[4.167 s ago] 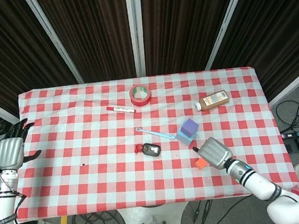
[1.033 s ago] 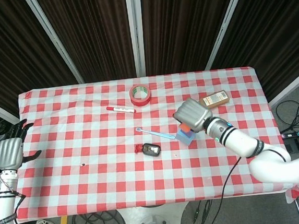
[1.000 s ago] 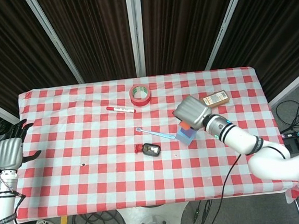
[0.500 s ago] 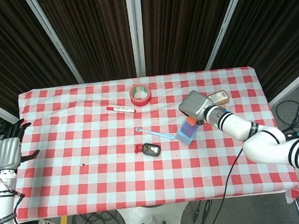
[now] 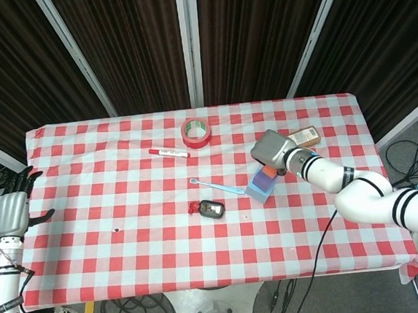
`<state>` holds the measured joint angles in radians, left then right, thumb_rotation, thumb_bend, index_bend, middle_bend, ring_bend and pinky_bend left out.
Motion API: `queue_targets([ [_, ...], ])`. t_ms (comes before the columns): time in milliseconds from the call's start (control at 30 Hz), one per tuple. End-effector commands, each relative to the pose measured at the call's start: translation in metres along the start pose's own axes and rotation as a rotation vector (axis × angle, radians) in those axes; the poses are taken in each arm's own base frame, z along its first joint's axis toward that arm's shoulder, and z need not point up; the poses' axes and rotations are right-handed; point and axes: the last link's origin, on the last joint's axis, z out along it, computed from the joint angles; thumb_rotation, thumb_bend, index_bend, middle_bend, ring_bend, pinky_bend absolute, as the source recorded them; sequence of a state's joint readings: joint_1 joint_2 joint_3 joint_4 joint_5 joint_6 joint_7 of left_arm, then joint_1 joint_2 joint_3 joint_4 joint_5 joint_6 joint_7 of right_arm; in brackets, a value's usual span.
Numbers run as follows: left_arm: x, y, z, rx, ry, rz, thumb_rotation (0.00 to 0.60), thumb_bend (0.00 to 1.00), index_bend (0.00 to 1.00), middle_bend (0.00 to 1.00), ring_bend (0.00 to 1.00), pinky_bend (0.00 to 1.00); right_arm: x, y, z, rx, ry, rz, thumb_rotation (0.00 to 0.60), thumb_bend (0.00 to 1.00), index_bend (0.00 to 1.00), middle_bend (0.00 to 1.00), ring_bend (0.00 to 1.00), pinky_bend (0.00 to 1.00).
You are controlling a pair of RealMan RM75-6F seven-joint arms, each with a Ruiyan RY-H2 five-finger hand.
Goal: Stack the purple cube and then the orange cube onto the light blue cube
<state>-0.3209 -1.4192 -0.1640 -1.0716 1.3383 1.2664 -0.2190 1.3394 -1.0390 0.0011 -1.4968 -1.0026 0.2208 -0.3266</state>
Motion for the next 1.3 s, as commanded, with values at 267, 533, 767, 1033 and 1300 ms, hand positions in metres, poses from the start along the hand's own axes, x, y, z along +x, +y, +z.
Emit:
queue_targets([
  [267, -0.002, -0.002, 0.001, 0.008, -0.006, 0.003, 0.600, 0.21, 0.23, 0.20, 0.13, 0.24, -0.006, -0.002, 0.010, 0.015, -0.023, 0.015, 0.600, 0.16, 0.59, 1.00, 1.00, 1.00],
  [533, -0.003, -0.004, 0.001, 0.016, -0.010, 0.005, 0.600, 0.21, 0.23, 0.20, 0.13, 0.24, -0.002, -0.006, 0.016, 0.033, -0.004, 0.026, 0.600, 0.16, 0.59, 1.00, 1.00, 1.00],
  [767, -0.003, -0.005, 0.002, 0.019, -0.010, 0.003, 0.600, 0.21, 0.23, 0.20, 0.13, 0.24, -0.004, -0.006, 0.018, 0.039, -0.016, 0.025, 0.600, 0.16, 0.59, 1.00, 1.00, 1.00],
  [1033, -0.003, -0.006, 0.002, 0.022, -0.010, 0.001, 0.600, 0.21, 0.23, 0.20, 0.13, 0.24, -0.005, -0.006, 0.017, 0.044, -0.022, 0.021, 0.600, 0.16, 0.59, 1.00, 1.00, 1.00],
  [1300, -0.003, -0.006, 0.003, 0.023, -0.012, -0.007, 0.600, 0.21, 0.23, 0.20, 0.13, 0.24, -0.008, -0.007, 0.018, 0.048, -0.029, 0.021, 0.600, 0.16, 0.59, 1.00, 1.00, 1.00],
])
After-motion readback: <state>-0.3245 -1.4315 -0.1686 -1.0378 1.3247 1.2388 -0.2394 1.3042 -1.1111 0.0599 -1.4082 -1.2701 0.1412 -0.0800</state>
